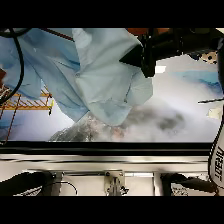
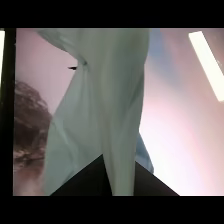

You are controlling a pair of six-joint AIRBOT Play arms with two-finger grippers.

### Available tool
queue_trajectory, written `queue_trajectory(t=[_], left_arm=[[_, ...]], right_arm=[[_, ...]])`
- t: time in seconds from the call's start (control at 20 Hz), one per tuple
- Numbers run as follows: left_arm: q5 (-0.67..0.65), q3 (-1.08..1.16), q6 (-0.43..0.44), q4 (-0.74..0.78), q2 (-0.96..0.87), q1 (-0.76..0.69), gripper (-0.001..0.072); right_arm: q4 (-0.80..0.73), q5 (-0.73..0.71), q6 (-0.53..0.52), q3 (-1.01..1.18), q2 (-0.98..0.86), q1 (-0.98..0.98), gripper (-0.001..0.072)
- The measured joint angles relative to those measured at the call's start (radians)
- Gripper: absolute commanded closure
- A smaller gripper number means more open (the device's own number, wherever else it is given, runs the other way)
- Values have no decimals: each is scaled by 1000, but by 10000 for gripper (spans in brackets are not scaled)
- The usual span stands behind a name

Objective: Fold the shirts.

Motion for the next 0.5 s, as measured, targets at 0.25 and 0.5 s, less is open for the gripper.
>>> queue_trajectory(t=[0.25, 0.5], left_arm=[[6, 0, 17, 18, 0, 48, 341], [-40, 1, 21, 19, 1, 63, -11]], right_arm=[[-63, -5, 84, 0, 74, 7, 648], [-179, -93, 196, 1, 178, 8, 651]])
